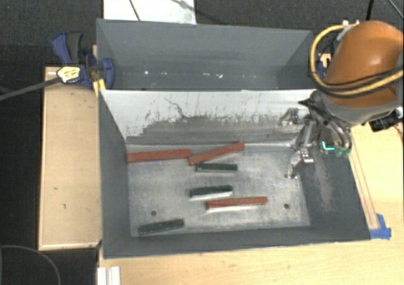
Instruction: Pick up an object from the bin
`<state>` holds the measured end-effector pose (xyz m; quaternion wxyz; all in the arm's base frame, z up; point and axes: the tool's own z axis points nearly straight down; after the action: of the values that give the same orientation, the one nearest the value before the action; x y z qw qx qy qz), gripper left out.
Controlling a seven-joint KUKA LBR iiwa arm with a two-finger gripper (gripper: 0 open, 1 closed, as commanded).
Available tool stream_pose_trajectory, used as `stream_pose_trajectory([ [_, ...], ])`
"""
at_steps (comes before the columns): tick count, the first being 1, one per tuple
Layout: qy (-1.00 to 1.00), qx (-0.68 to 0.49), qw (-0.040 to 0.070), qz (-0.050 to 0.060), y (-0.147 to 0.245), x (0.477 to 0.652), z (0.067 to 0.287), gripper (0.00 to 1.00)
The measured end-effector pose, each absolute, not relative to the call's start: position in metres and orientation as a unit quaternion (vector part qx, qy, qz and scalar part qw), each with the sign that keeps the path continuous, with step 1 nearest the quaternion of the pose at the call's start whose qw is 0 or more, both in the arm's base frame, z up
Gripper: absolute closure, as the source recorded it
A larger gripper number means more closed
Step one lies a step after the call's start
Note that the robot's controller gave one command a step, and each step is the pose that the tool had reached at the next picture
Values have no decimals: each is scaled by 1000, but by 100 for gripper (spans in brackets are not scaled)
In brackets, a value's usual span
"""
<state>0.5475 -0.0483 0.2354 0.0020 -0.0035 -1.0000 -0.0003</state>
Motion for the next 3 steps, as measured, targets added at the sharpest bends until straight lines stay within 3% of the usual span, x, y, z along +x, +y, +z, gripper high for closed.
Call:
stream_pose_trajectory([
  [1,-1000,-3,-2,0,-48,549,239,0],
  [2,-1000,3,-6,1,-26,546,196,0],
  [3,-1000,-9,-3,-1,-40,562,74,100],
])
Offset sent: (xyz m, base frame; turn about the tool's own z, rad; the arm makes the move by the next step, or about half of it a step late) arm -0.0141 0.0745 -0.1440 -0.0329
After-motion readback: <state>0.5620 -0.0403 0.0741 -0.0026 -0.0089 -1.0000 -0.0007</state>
